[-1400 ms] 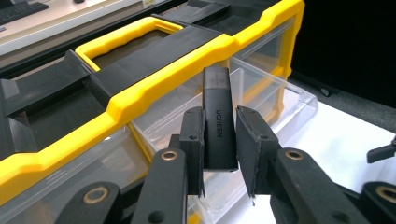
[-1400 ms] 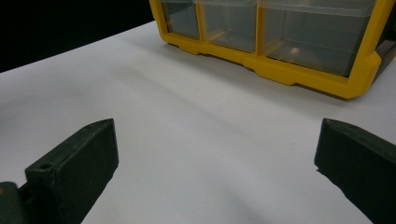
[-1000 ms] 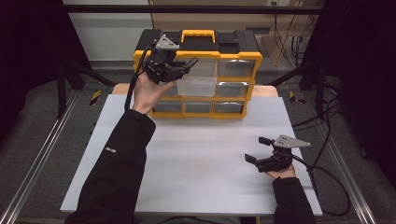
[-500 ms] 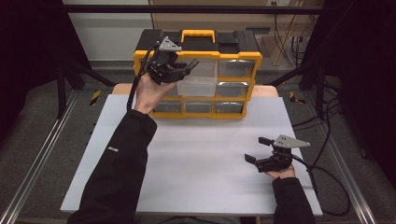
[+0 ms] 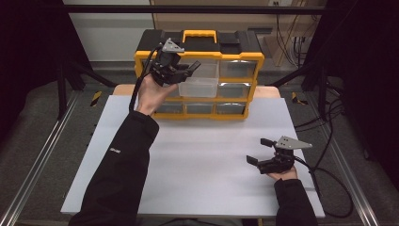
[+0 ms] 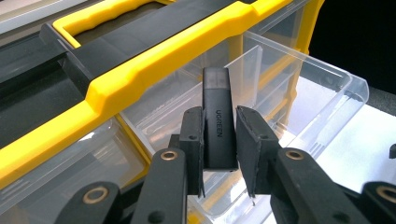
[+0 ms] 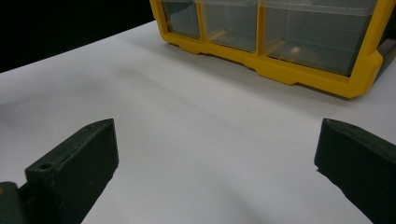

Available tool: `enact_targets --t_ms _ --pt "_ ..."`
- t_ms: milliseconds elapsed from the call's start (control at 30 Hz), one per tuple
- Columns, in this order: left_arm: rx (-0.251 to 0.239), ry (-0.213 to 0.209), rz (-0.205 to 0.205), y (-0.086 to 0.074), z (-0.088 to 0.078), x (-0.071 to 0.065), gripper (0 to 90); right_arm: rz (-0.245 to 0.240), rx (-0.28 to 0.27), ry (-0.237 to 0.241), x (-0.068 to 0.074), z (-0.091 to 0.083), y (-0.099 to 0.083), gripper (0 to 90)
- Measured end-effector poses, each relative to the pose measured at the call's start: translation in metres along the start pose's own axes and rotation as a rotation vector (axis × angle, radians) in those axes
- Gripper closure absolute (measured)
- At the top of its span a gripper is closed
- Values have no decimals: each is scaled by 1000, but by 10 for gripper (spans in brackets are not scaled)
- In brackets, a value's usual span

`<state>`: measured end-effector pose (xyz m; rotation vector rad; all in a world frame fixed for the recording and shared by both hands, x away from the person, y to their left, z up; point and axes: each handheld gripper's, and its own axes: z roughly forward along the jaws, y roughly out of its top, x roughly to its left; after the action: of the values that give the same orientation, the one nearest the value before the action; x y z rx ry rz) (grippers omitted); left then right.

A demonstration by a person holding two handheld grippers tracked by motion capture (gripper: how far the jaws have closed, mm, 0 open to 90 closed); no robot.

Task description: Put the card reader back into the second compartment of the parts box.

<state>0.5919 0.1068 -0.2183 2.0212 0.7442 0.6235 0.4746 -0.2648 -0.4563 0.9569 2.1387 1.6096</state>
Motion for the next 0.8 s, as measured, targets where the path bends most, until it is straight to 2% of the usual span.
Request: enact_targets --t_ms 200,433,533,600,667,800 --pt "-11 17 -2 -1 0 1 702 1 0 2 0 0 0 2" --pt "-63 -7 -44 -1 -10 2 542 1 0 1 0 0 0 2" --pt "-100 -14 -60 -3 -15 1 462 1 -1 1 0 0 0 2" --pt "-115 -41 -86 -4 -18 2 395 0 1 0 0 0 0 2" --pt "-136 -25 -82 -6 -22 2 366 -1 2 0 0 1 0 2" --pt "-170 -31 -95 -10 -30 1 275 0 2 0 0 1 0 2"
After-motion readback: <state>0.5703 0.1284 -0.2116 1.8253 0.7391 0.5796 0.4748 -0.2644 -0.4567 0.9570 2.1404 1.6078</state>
